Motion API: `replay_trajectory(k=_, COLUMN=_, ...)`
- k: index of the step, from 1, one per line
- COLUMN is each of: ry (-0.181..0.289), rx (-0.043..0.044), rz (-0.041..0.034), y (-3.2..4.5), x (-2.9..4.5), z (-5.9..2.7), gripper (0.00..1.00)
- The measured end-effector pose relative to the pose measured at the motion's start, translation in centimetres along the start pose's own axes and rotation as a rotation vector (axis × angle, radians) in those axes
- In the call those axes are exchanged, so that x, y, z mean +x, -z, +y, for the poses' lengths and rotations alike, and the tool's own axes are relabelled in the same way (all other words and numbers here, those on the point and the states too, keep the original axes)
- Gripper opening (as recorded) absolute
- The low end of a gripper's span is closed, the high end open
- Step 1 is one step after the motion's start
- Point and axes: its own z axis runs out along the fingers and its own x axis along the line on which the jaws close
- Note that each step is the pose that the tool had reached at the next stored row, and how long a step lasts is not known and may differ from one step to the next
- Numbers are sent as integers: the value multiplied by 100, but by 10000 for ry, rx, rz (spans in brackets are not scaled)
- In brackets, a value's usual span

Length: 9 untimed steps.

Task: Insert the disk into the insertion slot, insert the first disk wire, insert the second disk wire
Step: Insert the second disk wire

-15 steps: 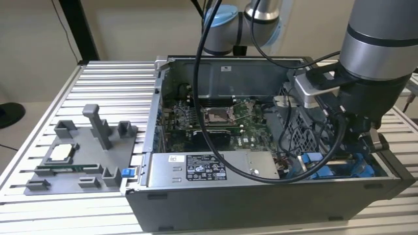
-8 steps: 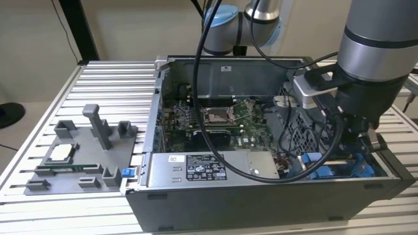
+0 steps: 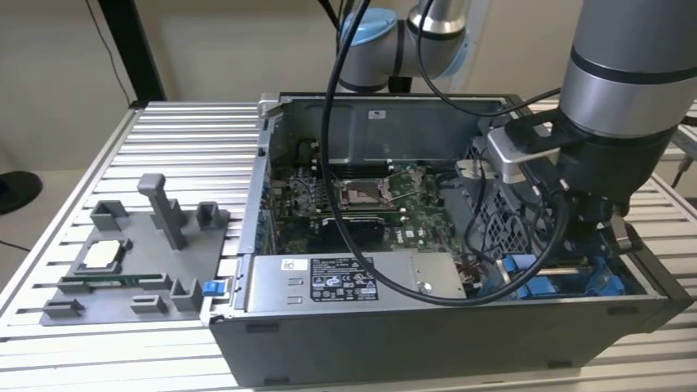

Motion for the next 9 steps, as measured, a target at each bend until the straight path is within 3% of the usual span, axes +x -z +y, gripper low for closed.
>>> replay_trajectory(k=9, ry=0, rx=0, rz=0, y=-27, x=-1, z=7, gripper=0)
